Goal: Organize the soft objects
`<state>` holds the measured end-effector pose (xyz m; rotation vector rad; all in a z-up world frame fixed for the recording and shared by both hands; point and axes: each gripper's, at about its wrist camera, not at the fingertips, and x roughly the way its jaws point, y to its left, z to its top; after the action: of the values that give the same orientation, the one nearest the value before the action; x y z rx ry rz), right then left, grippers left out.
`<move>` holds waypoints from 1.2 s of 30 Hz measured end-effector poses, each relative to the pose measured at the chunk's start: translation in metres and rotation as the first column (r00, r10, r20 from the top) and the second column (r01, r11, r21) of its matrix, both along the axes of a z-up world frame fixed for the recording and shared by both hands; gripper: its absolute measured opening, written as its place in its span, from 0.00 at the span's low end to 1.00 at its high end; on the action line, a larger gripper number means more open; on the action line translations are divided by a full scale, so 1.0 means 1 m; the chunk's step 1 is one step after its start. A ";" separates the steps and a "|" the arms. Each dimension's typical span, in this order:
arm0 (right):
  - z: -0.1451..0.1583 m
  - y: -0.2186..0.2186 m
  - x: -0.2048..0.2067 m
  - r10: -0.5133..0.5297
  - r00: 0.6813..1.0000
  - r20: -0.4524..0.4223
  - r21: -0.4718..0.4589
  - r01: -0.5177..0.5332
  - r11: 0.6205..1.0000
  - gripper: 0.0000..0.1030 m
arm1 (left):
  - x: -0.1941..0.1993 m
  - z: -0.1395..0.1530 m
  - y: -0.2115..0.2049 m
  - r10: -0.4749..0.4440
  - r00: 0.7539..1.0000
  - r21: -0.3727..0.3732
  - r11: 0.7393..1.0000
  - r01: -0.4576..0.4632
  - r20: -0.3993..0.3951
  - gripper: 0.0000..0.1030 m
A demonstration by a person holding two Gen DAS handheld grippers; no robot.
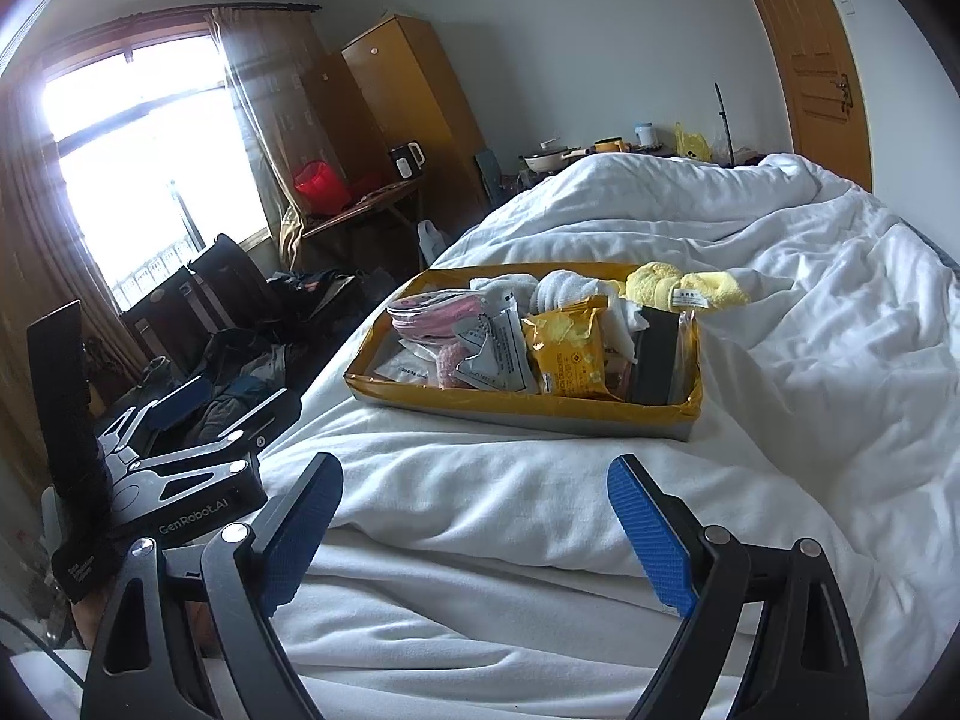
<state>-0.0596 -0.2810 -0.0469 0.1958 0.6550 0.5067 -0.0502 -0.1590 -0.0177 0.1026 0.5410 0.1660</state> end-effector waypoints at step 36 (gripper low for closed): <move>-0.002 0.002 0.000 0.003 1.000 0.011 -0.015 -0.003 1.000 0.90 | -0.001 -0.001 0.001 0.007 1.000 0.007 1.000 -0.007 -0.003 1.00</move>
<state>-0.0593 -0.2789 -0.0486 0.1780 0.6481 0.5057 -0.0508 -0.1584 -0.0183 0.1073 0.5444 0.1747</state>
